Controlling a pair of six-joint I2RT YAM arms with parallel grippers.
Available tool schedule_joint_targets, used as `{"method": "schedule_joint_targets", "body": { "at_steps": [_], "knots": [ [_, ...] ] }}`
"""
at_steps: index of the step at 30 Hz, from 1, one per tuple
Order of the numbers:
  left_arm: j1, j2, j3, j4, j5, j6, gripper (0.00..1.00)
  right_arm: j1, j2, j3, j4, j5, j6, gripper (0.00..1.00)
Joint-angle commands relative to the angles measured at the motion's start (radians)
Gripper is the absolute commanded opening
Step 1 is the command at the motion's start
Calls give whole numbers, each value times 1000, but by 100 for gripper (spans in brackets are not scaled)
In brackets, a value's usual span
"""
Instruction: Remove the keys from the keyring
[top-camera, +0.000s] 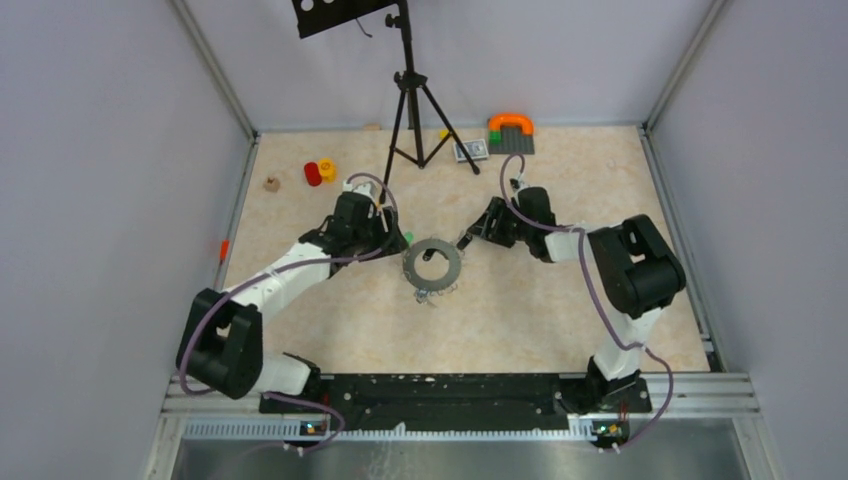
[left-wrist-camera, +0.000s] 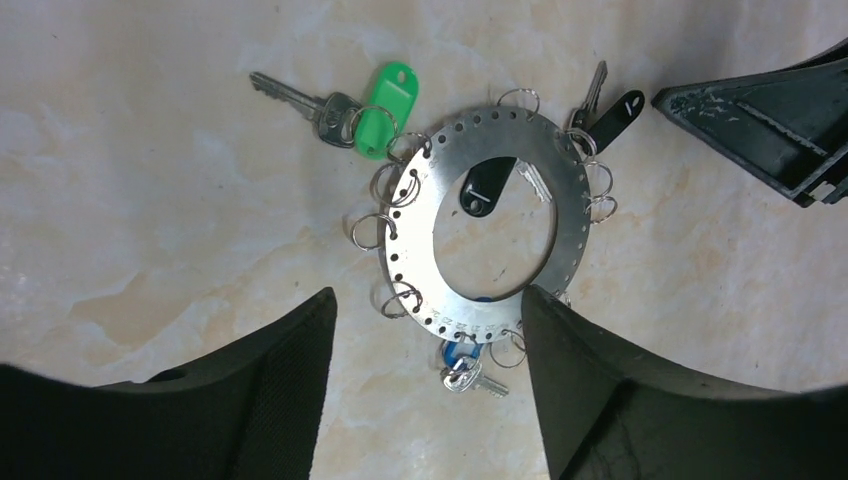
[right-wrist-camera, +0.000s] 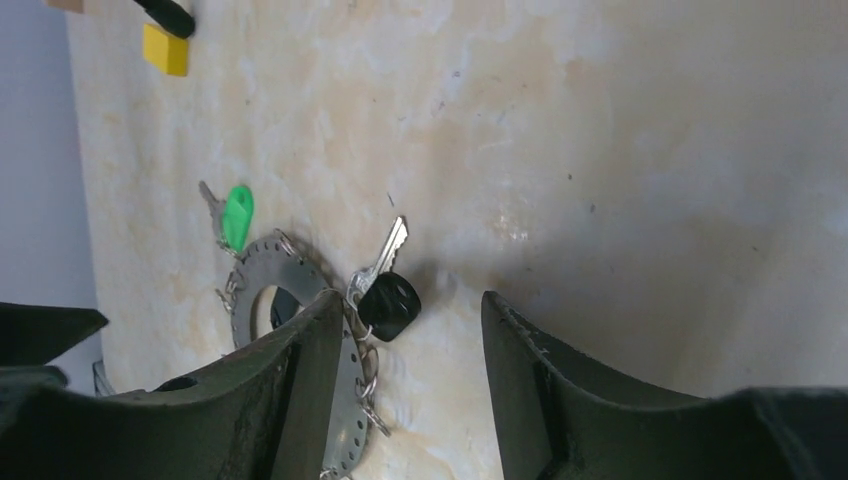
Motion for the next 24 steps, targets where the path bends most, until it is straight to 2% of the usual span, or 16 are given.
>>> {"method": "schedule_joint_targets", "body": {
  "at_steps": [1,6,13,24],
  "knots": [
    [5,89,-17,63,66,-35,64,-12,70,-15,111,-99,13,51],
    [4,153,-65,148,103,-88,57,-11,111,-22,143,-146,19,50],
    [4,245,-47,197,153,-112,49,-11,156,-45,196,-172,42,48],
    [5,297,-44,205,160,-111,48,-11,198,-64,276,-218,62,41]
  ]
}}
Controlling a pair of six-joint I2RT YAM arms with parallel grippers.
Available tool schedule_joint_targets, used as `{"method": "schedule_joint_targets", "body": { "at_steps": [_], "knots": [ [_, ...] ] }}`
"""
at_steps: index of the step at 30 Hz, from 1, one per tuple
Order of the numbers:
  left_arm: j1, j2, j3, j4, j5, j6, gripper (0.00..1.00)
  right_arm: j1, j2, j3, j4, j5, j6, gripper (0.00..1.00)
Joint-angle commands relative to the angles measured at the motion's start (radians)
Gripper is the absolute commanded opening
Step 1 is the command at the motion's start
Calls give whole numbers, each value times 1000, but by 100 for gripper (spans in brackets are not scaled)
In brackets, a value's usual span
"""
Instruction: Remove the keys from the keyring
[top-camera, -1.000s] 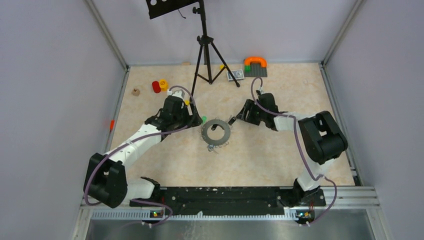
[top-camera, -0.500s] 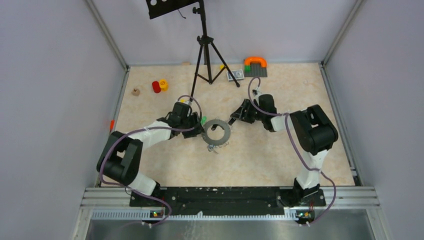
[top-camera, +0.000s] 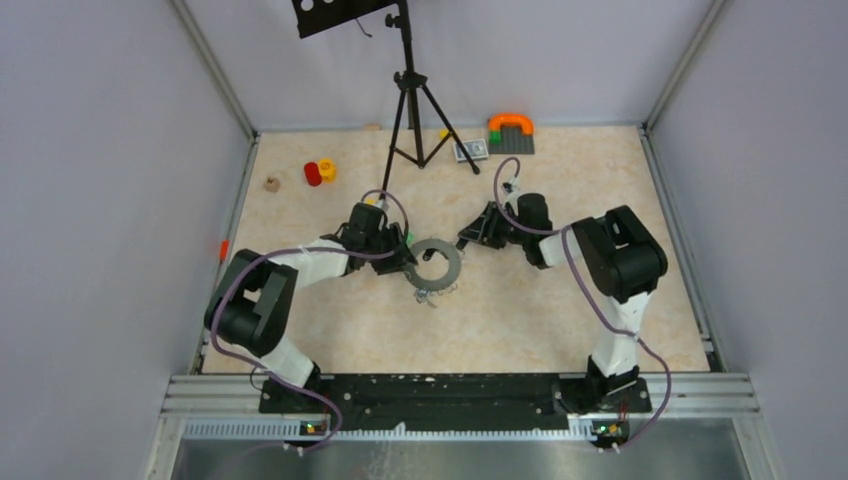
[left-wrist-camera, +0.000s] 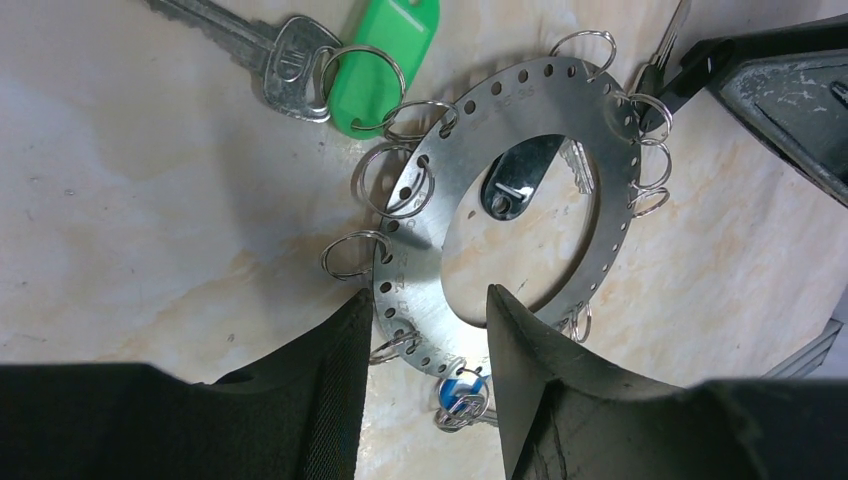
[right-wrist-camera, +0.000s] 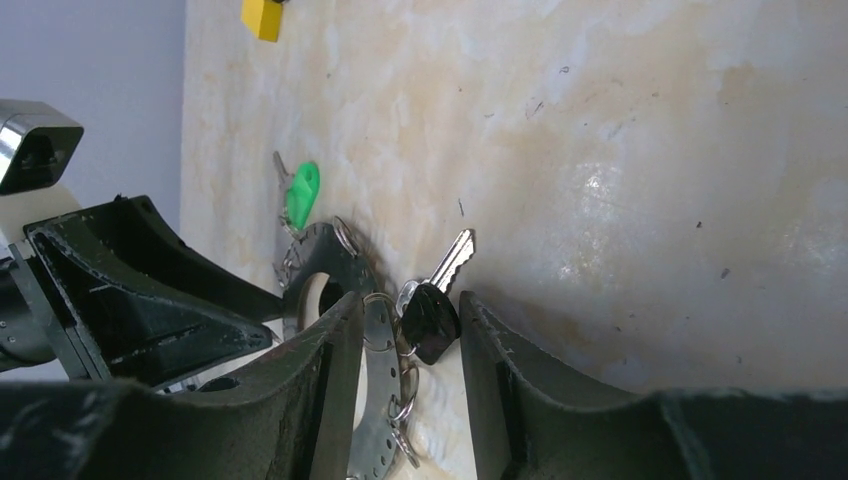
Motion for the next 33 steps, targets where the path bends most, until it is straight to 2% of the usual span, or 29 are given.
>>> {"method": "schedule_joint_targets", "body": {
  "at_steps": [1,5,9,12,17,20,25,27,30,31,33],
  "knots": [
    [4,35,19,15,6,-3,48,-5,53,-37,-36,-11,-6,41],
    [4,50,25,12,8,4,48,-5,77,-21,-31,-22,-3,40],
    [3,58,23,14,10,6,47,-5,98,-4,-35,-18,-3,32],
    [4,61,22,18,12,7,47,-5,113,1,-27,-16,-3,23],
    [5,62,19,20,14,8,47,-6,106,-20,54,-33,-5,0],
    [5,48,22,6,16,17,48,-5,39,-66,165,-53,-7,0],
    [5,-47,42,-54,-13,53,50,-1,-191,-150,204,52,-84,0],
    [4,-124,46,-64,-5,70,60,10,-296,-165,155,113,-149,0],
    [4,-226,43,-67,19,97,95,50,-442,-156,39,201,-278,0],
    [3,-265,39,-67,21,104,98,65,-484,-144,-1,228,-325,0],
    [4,-341,28,-78,16,118,99,100,-580,-120,-92,284,-413,0]
  ]
}}
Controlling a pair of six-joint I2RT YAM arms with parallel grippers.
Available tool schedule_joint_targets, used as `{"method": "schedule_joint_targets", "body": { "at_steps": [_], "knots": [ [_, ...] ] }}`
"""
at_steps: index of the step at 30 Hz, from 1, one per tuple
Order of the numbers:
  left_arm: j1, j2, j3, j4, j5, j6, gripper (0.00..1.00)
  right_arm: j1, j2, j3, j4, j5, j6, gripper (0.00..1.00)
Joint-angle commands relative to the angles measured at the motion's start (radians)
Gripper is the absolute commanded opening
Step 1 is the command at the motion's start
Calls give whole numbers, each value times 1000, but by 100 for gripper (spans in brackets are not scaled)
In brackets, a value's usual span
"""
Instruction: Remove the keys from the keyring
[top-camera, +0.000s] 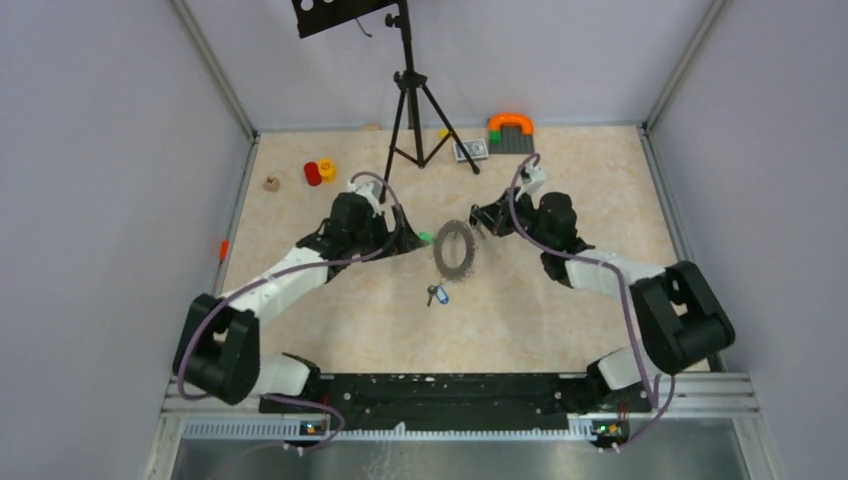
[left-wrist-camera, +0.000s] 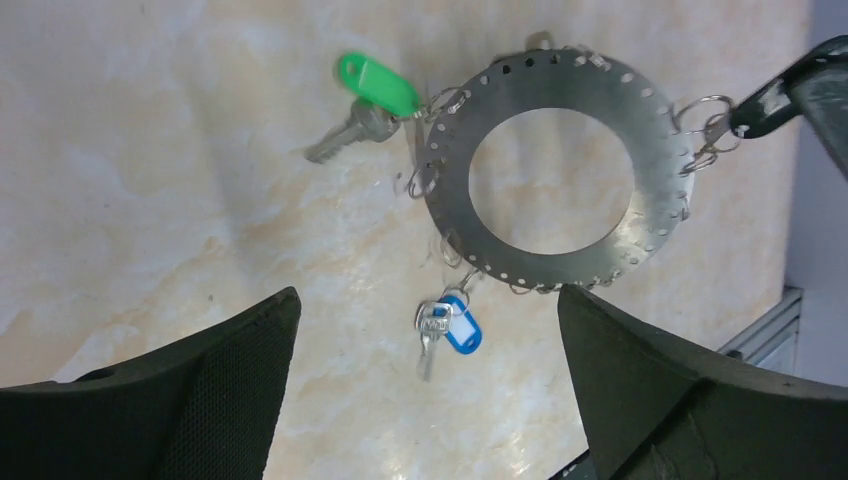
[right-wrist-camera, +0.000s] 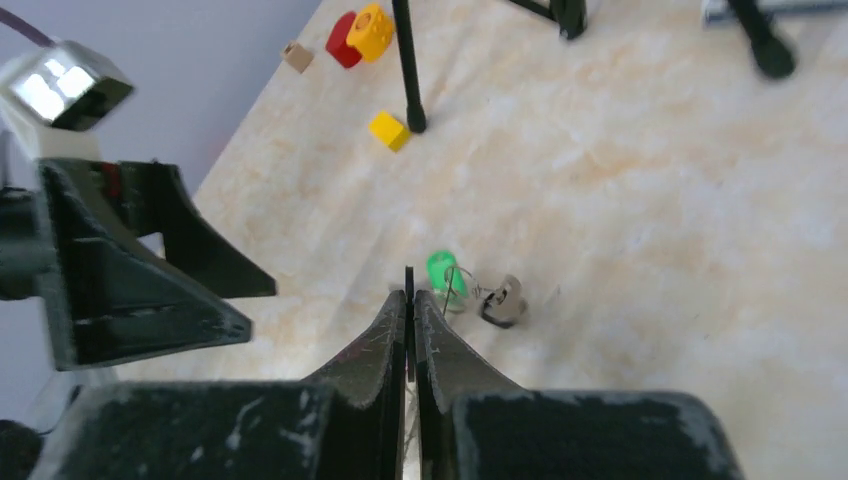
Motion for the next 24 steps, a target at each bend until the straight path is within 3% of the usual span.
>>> {"method": "schedule_joint_targets", "body": {
  "at_steps": [1,6,9,15,24],
  "knots": [
    [3,-194,7,-17,-6,56,99,79,-209,65,-149,167,-258,0],
    [4,-407,-10,-66,-117,79,99,135,-382,121,-284,240,-422,0],
    [4,-541,-92,8,-199,79,99,145,-476,154,-345,249,-481,0],
    [5,-717,-207,173,-131,84,99,145,-573,319,-565,168,-560,0],
    [5,-758,-77,112,-33,98,99,167,-593,525,-772,77,-505,0]
  ]
}}
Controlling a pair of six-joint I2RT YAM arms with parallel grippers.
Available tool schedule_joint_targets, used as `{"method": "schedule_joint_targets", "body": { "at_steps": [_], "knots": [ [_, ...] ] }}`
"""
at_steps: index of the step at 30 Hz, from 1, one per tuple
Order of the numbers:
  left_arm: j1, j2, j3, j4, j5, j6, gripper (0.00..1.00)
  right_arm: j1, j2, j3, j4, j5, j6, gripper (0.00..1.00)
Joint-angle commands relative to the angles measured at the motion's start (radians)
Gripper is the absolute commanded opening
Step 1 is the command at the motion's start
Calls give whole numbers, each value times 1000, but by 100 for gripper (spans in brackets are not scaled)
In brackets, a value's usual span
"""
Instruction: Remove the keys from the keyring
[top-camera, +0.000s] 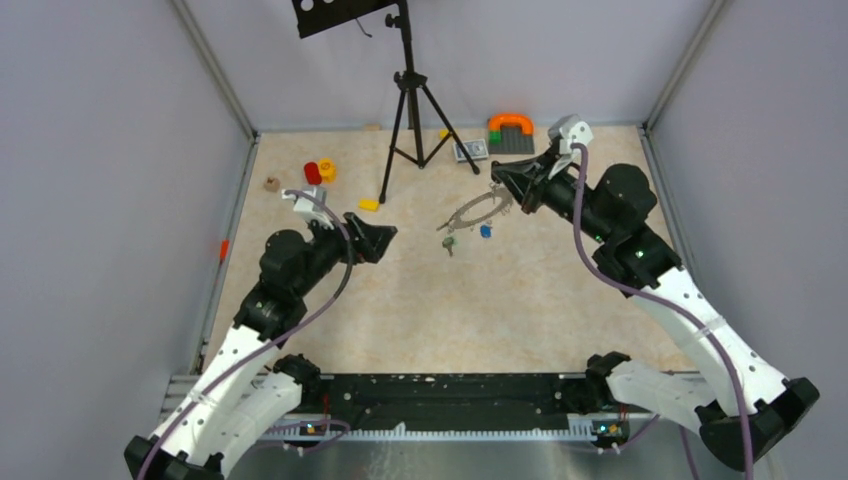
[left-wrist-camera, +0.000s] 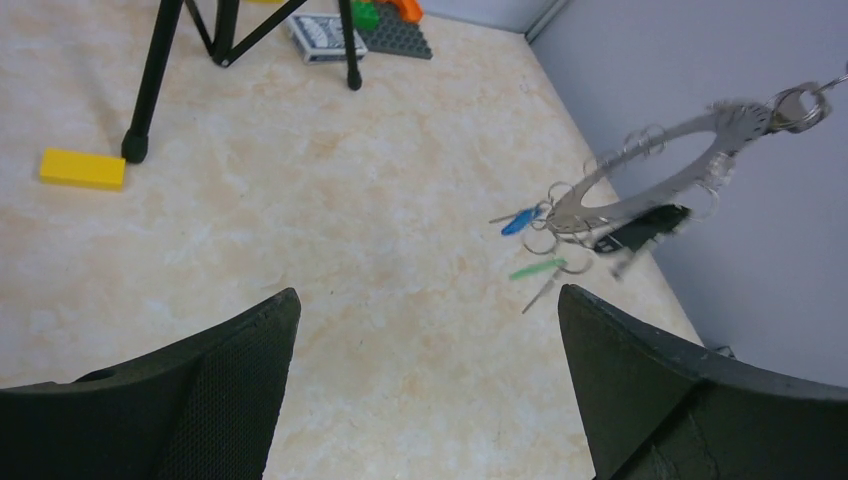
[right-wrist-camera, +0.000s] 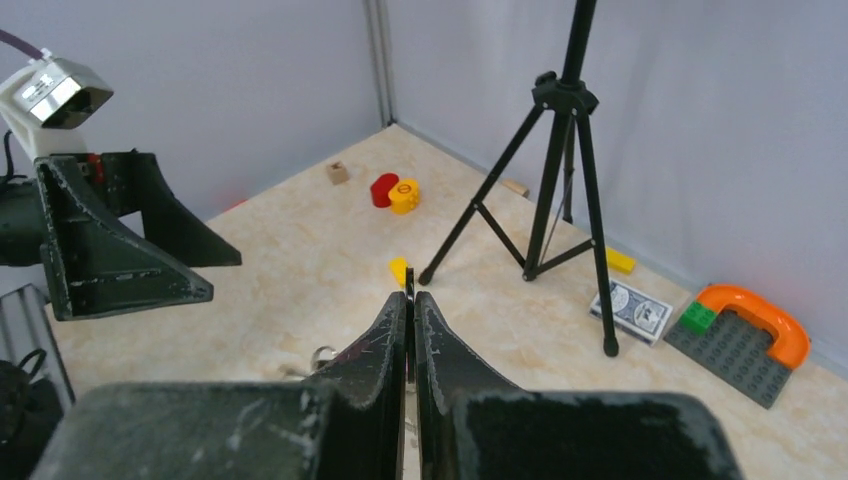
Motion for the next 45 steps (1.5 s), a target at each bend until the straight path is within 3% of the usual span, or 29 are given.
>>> {"method": "schedule_joint_targets", "body": {
  "at_steps": [1,10,16,33,45],
  "knots": [
    [5,-37,104,46,76,16,99,19,-22,115,-93,-61,29,0],
    [4,-32,255,53,268,29,99,33,-30,198,-122,-110,171,0],
    [-9,-28,260,141,407,16,99,43,-34,245,-150,-148,221,0],
    [-174,58,294,182,368,163,99,44,-30,338,-110,-313,357,0],
    [-407,201,320,316,314,230,99,44,-30,344,-63,-365,430,0]
  ]
}}
